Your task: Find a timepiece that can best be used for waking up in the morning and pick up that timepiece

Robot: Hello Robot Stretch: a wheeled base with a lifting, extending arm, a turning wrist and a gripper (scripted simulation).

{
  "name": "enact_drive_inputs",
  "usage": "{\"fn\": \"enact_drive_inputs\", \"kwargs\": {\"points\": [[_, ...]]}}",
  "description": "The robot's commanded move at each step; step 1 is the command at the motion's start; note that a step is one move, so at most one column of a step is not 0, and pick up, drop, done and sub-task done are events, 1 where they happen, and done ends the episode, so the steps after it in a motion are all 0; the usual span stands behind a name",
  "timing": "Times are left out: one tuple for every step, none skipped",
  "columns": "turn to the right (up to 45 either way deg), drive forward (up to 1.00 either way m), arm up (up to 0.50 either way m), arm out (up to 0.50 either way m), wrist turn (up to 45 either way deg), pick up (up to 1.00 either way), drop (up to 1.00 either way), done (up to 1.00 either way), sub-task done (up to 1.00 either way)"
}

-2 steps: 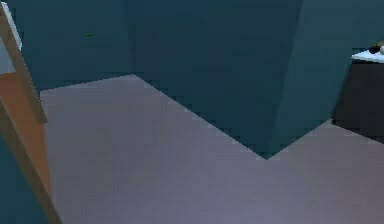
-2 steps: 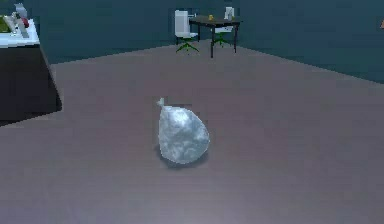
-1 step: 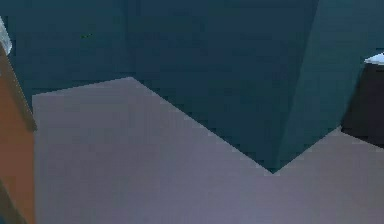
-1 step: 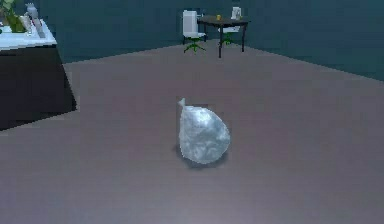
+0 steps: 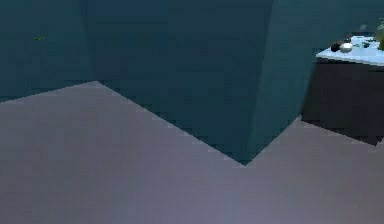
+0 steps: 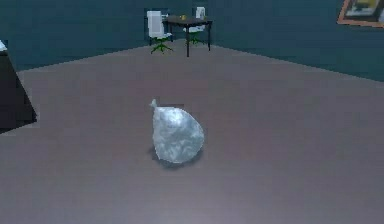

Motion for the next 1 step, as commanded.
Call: {"fn": "enact_drive_inputs", "kwargs": {"points": [[0.0,0.4,0.0,0.0,0.0,0.0,0.0,0.0,0.0]]}}
